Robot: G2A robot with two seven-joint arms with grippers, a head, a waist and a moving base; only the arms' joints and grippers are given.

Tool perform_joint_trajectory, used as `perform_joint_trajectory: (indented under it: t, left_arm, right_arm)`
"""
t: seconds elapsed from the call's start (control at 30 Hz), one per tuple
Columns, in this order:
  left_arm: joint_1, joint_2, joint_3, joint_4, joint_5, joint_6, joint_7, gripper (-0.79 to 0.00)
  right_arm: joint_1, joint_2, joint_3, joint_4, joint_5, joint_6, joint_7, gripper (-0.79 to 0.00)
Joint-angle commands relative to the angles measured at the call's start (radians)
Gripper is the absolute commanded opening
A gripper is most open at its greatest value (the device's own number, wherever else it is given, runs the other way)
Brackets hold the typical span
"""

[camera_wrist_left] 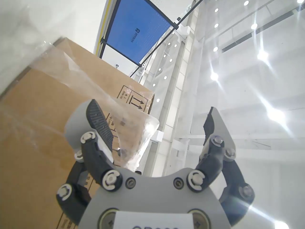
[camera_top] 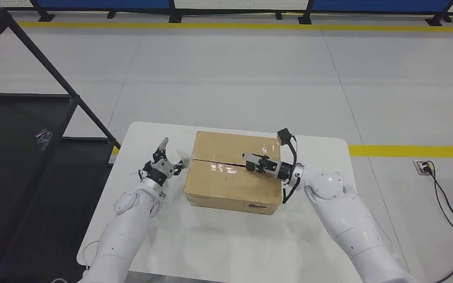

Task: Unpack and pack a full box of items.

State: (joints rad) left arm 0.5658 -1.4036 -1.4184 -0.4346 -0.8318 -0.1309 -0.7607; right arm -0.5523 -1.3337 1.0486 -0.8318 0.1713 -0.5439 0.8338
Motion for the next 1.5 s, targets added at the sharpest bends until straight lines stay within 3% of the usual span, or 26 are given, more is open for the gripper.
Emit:
perform_joint_trajectory:
  t: [0.0, 0.2, 0.47, 0.73, 1.17, 1.47]
  left_arm:
    - [-0.021, -0.010, -0.007, 0.035, -0.050, -0.002, -0.004, 0.000]
    - [-0.051, -0.029, -0.036, 0.087, -0.155, -0.093, -0.057, 0.000]
    - [-0.039, -0.027, -0.067, 0.065, -0.199, -0.210, -0.176, 0.000]
    - [-0.001, -0.026, -0.093, -0.021, -0.227, -0.314, -0.215, 0.000]
    - [0.067, -0.031, -0.076, -0.158, -0.165, -0.393, -0.144, 0.000]
    - [0.138, -0.029, -0.092, -0.344, -0.153, -0.461, -0.105, 0.000]
  right_arm:
    - [-0.004, 0.001, 0.003, -0.007, -0.002, 0.003, -0.001, 0.000]
    - [-0.014, 0.005, 0.009, -0.026, -0.010, 0.017, -0.005, 0.000]
    - [-0.020, 0.008, 0.013, -0.042, -0.017, 0.025, -0.005, 0.000]
    - [-0.019, 0.008, 0.012, -0.044, -0.019, 0.021, 0.000, 0.000]
    - [-0.030, 0.008, 0.010, -0.055, -0.025, 0.022, -0.008, 0.000]
    - [-0.031, 0.006, 0.002, -0.057, -0.027, 0.024, -0.011, 0.000]
